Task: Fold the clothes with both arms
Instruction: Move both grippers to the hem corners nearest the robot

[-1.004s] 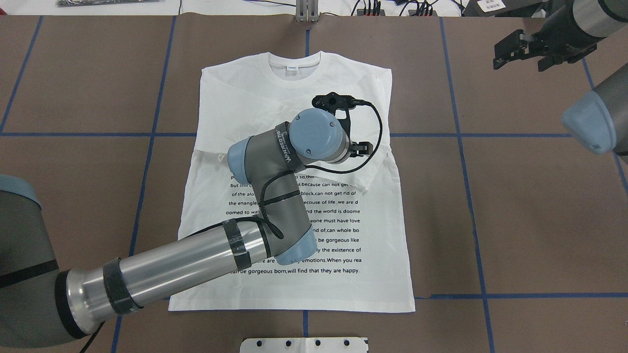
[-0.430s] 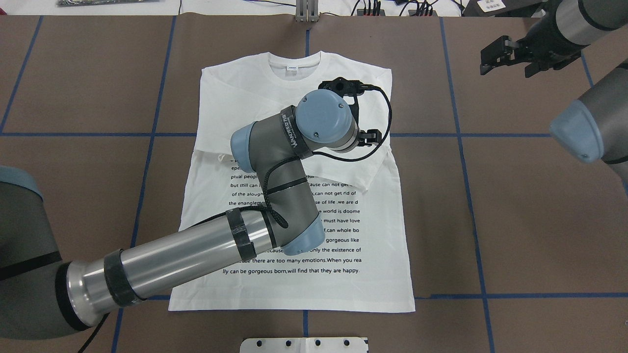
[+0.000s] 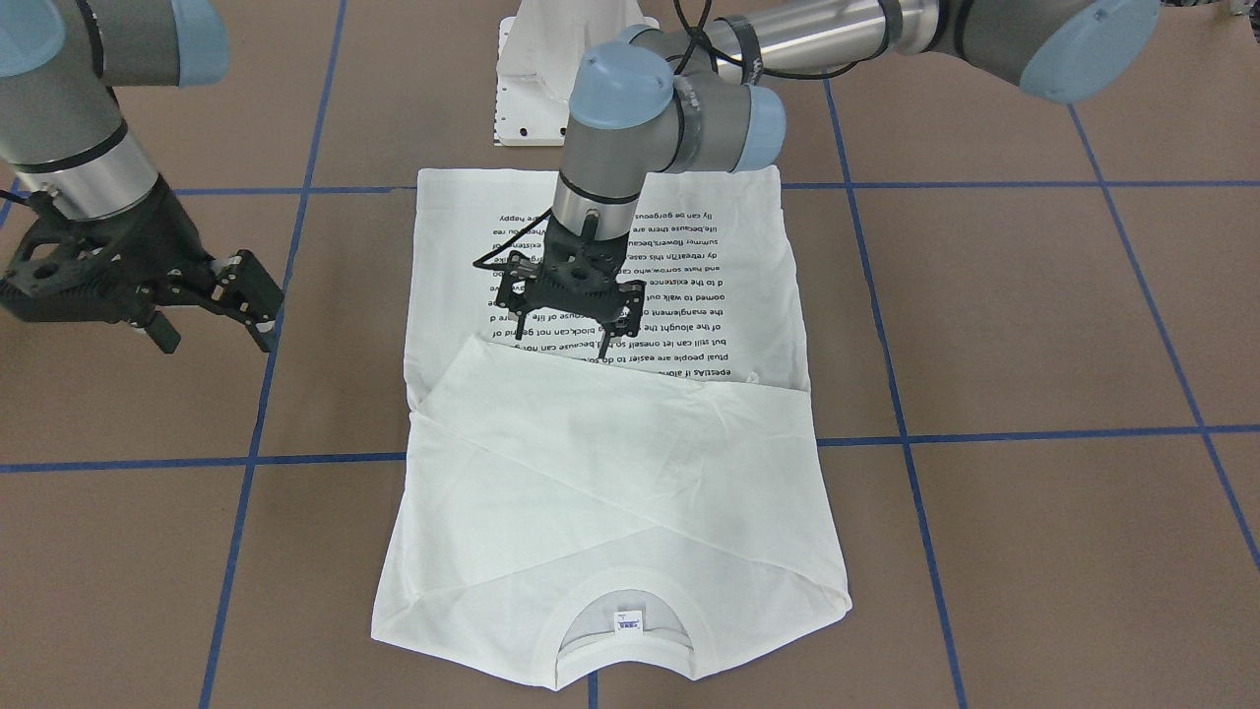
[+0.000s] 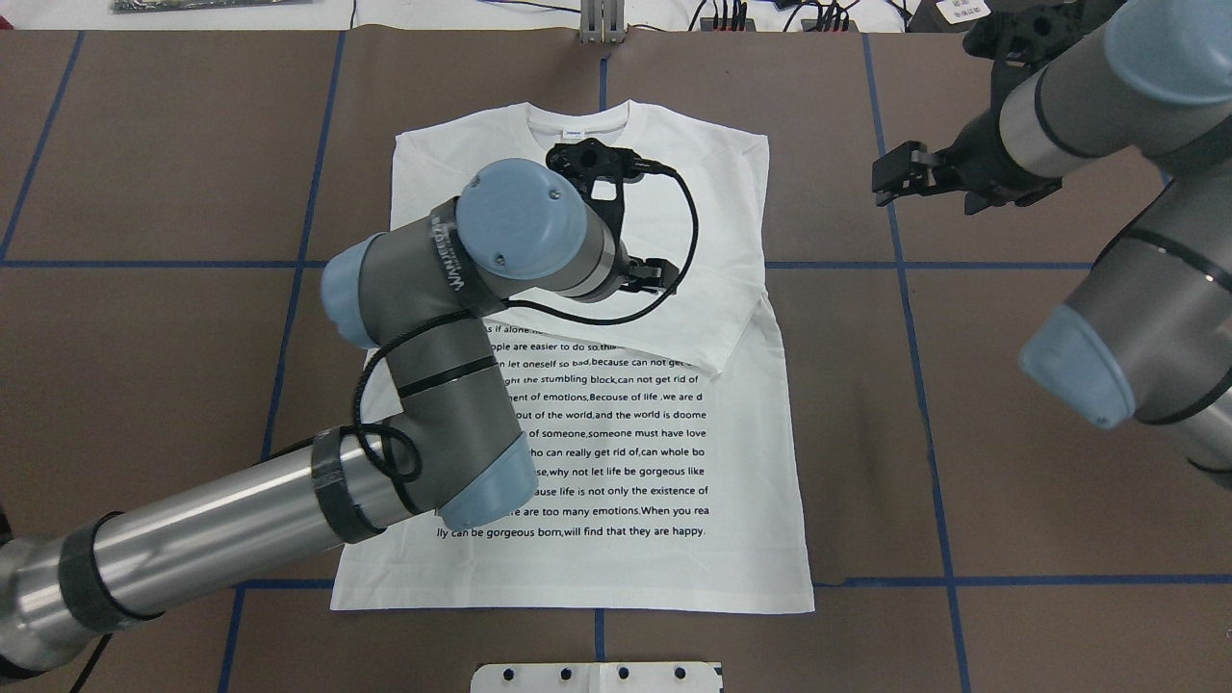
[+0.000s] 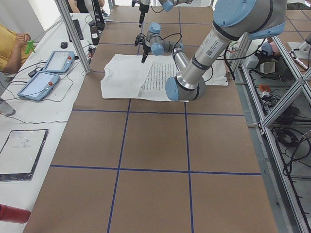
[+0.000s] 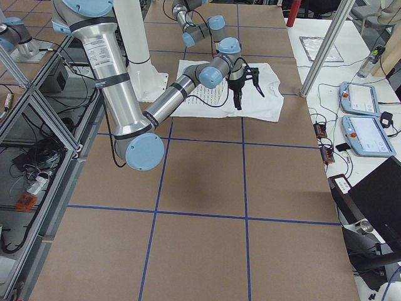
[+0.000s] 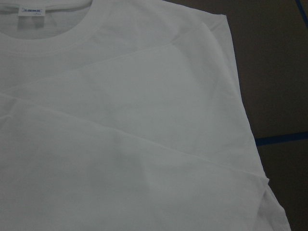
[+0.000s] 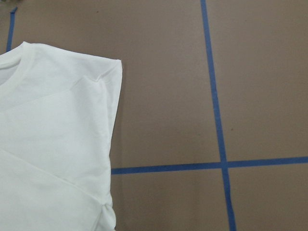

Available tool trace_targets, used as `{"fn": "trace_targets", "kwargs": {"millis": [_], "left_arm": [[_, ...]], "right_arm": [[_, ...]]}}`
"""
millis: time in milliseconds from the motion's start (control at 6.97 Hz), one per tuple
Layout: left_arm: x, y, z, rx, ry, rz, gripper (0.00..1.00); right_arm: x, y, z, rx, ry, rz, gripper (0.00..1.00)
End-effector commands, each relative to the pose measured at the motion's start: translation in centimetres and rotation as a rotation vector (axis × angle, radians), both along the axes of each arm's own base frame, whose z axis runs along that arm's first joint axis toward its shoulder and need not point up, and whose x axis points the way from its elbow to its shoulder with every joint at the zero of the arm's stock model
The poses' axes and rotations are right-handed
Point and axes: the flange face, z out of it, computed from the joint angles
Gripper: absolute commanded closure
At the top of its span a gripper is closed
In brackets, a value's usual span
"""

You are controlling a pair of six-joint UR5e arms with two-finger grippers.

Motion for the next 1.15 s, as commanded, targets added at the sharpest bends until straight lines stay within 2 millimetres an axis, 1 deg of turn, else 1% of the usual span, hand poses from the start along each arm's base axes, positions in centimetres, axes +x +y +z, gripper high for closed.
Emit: {"fn": "trace_targets", "kwargs": {"millis": [0,143,287,430,574,717,861,1004], "left_arm": [[-8.4,4.5,3.1,0.056,0.001,0.024,0.0],[-10.0,6.1,4.3,0.067,-0.001,0.039,0.0],[-9.9,6.6,5.4,0.056,-0.013,0.044,0.0],[-11.4,7.6,7.2,0.032,-0.01,0.035,0.0],[-13.7,9.8,11.2,-0.004,-0.022,0.033,0.0],[-13.1,14.3,14.5,-0.08,-0.004,0.058,0.0],[-11.3,17.5,16.1,-0.144,-0.01,0.063,0.0],[-10.0,20.1,18.8,-0.174,-0.058,0.05,0.0]], "right_arm": [[-6.3,7.7,-3.3,-0.001,-0.05,0.066,0.0],[-8.3,12.4,-2.2,-0.007,-0.035,0.083,0.0],[-8.9,17.0,-1.2,-0.002,-0.024,0.084,0.0],[-9.3,20.4,-0.2,-0.04,-0.029,0.062,0.0],[-10.5,23.0,0.5,-0.021,-0.04,0.076,0.0],[-11.2,24.5,1.0,-0.017,-0.036,0.072,0.0],[-11.6,25.3,1.4,-0.032,-0.038,0.093,0.0],[-11.7,25.5,1.5,-0.024,-0.034,0.096,0.0]]}}
